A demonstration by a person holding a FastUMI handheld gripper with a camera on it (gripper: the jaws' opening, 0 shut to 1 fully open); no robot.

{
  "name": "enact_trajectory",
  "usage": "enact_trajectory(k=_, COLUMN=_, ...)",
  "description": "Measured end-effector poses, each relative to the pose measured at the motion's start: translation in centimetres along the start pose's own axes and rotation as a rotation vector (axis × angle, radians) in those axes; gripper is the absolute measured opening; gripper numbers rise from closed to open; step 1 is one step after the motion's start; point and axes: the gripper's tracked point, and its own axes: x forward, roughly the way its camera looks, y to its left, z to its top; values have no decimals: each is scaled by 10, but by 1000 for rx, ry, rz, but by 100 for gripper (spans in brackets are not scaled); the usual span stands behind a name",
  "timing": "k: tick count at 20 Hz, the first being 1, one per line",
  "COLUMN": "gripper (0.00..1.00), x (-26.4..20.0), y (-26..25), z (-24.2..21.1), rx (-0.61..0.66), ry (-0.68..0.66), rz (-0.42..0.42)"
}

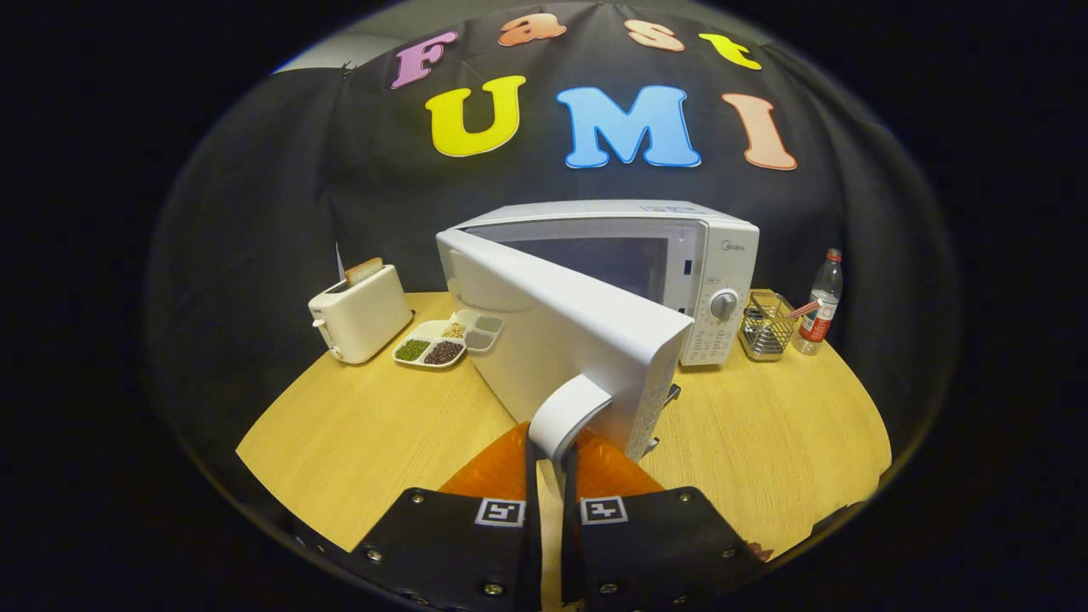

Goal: Open the microwave, put the food inside, and close the microwave door.

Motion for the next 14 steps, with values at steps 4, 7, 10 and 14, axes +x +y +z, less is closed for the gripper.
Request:
enact_trajectory(k=4, gripper=10, x=-10, y=33, z=-9, rx=37, ry=-3, rz=13)
enact_trajectory(k=7, gripper=11, x=-13, y=57, z=-13, rx=56, ry=-14, rz=24)
enact_trajectory(k=10, gripper=11, x=-16, y=72, z=-16, rx=70, ry=-39, rz=-7)
enact_trajectory(k=14, gripper=11, x=-18, y=97, z=-19, rx=65, ry=-75, rz=-35)
